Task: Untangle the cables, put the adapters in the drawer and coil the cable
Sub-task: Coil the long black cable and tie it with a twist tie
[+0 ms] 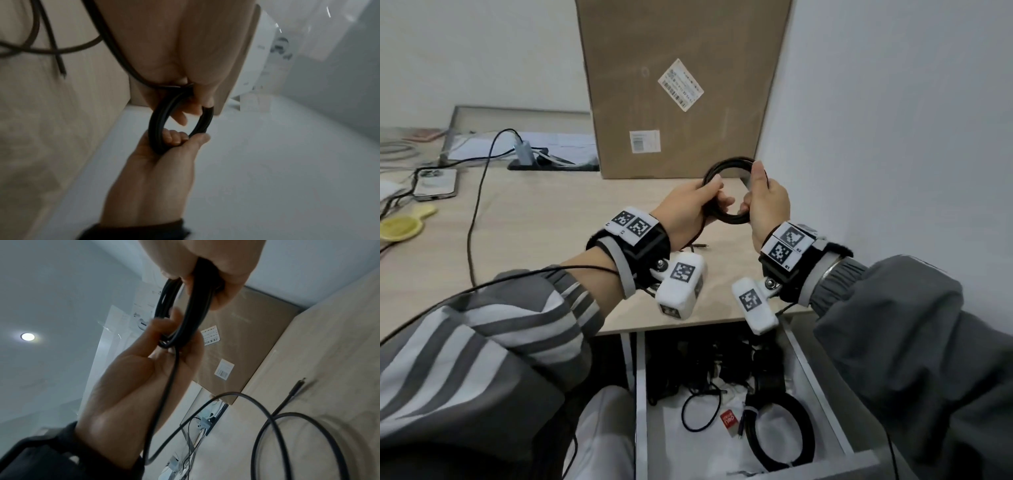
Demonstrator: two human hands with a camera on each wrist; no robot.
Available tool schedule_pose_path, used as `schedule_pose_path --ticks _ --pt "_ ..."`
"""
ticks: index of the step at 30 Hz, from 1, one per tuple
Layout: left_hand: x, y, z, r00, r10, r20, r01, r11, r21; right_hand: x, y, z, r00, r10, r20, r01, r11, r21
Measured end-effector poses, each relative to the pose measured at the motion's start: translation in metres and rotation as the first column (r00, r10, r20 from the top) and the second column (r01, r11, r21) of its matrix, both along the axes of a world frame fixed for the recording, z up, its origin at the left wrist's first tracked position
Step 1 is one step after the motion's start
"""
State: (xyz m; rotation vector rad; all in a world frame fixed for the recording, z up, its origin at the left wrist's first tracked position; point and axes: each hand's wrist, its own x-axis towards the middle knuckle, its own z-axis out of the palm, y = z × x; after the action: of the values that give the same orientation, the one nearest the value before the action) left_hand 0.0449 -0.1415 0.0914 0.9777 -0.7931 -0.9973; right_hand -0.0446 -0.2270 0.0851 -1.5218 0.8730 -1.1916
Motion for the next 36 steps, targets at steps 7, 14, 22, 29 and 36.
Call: schedule_pose_path --ticks 7,14,22,29,36 --pt "0.013 0.001 0.007 0.999 0.036 0.032 -0.037 0.998 0.042 -0.009 -0.001 0.005 0.910 0.391 0.134 -0.413 0.870 0.270" --pt "-0.001 0.014 0.009 0.803 -0.056 0.593 -0.080 0.976 0.200 -0.016 0.003 0.030 0.823 0.442 -0.357 -0.401 0.897 0.187" --pt "0.002 0.020 -0.003 0.819 0.057 0.571 -0.107 0.993 0.053 -0.001 0.014 0.020 0.985 0.103 -0.140 -0.092 0.992 0.083" --pt "0.009 0.021 -0.011 0.903 0.086 0.422 -0.161 0.976 0.146 0.004 0.023 0.012 0.992 0.000 0.128 -0.030 0.971 0.237" --pt "0.008 0.016 -0.013 0.989 -0.033 0.147 -0.007 0.965 0.263 0.006 0.021 0.014 0.976 -0.027 0.218 -0.031 0.966 0.257"
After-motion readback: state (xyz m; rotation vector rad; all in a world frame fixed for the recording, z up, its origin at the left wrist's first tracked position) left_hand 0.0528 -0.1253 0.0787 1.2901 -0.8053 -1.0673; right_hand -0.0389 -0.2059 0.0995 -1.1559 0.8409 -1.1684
